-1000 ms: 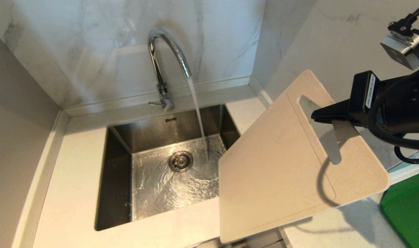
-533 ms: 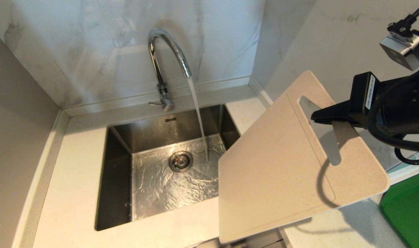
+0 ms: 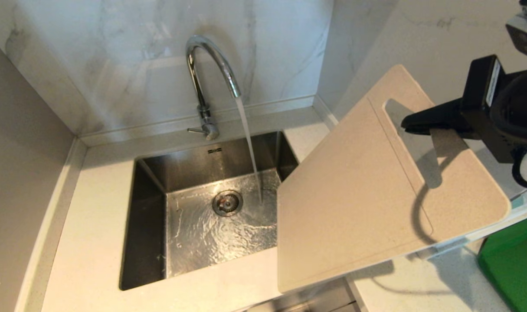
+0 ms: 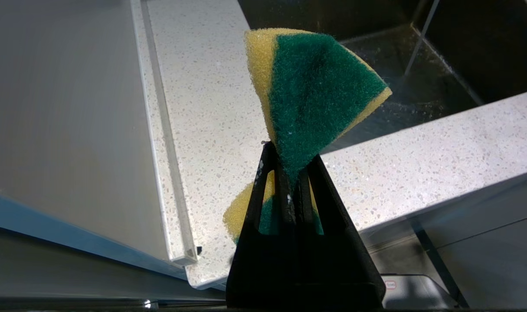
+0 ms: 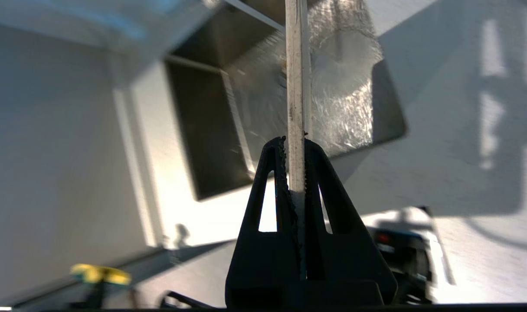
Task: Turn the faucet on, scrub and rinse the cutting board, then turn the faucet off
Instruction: Pick up the cutting board, then scrub the cutting board underwater
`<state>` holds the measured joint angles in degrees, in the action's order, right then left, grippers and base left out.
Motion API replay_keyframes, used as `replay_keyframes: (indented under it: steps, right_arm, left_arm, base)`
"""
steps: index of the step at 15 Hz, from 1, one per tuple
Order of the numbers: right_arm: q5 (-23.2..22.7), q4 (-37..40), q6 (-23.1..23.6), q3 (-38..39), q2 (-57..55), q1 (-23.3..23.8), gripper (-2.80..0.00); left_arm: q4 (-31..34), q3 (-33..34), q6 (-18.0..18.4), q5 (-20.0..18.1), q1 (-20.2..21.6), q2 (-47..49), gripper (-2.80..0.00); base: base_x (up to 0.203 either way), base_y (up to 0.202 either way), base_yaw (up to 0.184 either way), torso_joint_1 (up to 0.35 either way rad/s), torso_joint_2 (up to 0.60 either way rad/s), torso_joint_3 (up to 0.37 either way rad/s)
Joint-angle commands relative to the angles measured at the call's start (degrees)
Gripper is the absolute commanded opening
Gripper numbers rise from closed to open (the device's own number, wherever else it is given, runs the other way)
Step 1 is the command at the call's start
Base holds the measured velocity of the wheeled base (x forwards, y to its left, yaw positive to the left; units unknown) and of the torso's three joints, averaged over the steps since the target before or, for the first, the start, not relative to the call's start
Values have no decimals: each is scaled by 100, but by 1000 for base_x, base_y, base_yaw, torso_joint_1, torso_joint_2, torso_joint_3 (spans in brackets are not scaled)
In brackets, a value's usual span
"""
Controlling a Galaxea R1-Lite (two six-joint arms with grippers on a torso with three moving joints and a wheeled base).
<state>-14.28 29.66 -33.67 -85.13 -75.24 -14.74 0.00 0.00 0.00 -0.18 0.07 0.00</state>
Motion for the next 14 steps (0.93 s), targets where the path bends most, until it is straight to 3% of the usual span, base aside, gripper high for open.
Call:
replay_keyframes:
  steps: [1,3,6,14]
  right_arm:
    - [-66,5,-237,-232,18,-3,-280]
    - [-69,-13,-280,-243,36,-3,-280]
    - [-313,-21,-1060,-610,-21,-3,-280]
    - [-382,-66,-1186,-592,-92,-3,-280]
  left_arm:
    - [0,13,0,1,1,9,-280]
    - [0,18,0,1,1,9,-280]
    - [0,9,0,1,1,9,-280]
    - [0,18,0,1,1,9,-280]
  base:
    - [0,0,0,0,0,0]
    - [0,0,0,0,0,0]
    - [0,0,0,0,0,0]
    - [0,0,0,0,0,0]
